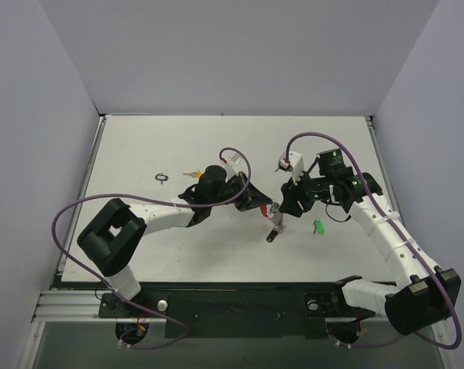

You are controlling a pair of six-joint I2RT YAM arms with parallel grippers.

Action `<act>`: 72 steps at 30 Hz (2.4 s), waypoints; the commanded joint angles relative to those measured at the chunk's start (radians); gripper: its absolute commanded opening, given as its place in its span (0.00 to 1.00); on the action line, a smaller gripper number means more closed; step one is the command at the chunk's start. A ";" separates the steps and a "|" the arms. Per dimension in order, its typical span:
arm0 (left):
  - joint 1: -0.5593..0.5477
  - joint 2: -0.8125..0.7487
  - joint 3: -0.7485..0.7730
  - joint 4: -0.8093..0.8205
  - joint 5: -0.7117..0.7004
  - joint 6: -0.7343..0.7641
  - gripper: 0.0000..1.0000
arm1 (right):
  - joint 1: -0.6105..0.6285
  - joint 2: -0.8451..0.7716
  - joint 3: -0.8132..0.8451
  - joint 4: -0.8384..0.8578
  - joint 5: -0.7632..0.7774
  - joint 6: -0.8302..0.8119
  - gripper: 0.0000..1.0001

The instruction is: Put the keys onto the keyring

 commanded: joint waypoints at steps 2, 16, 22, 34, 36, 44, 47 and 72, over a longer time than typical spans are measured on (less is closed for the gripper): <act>-0.009 0.036 0.052 0.082 -0.045 -0.035 0.00 | -0.007 -0.007 0.029 0.023 0.053 0.059 0.42; -0.016 0.102 0.118 0.082 -0.038 -0.041 0.00 | 0.099 -0.008 -0.049 0.149 0.314 0.032 0.45; -0.018 0.115 0.133 0.091 -0.032 -0.046 0.00 | 0.135 0.030 -0.052 0.165 0.384 0.003 0.45; -0.016 0.118 0.124 0.105 -0.025 -0.047 0.00 | 0.161 0.078 -0.049 0.175 0.478 -0.006 0.43; -0.016 0.115 0.124 0.105 -0.027 -0.047 0.00 | 0.163 0.078 -0.049 0.176 0.479 -0.005 0.41; -0.015 0.116 0.118 0.101 -0.027 -0.041 0.00 | 0.157 0.042 -0.037 0.182 0.499 0.016 0.37; -0.016 0.116 0.115 0.102 -0.024 -0.040 0.00 | 0.149 0.035 -0.034 0.185 0.501 0.027 0.34; -0.015 0.127 0.124 0.088 -0.018 -0.029 0.00 | 0.105 0.015 -0.006 0.152 0.375 0.026 0.38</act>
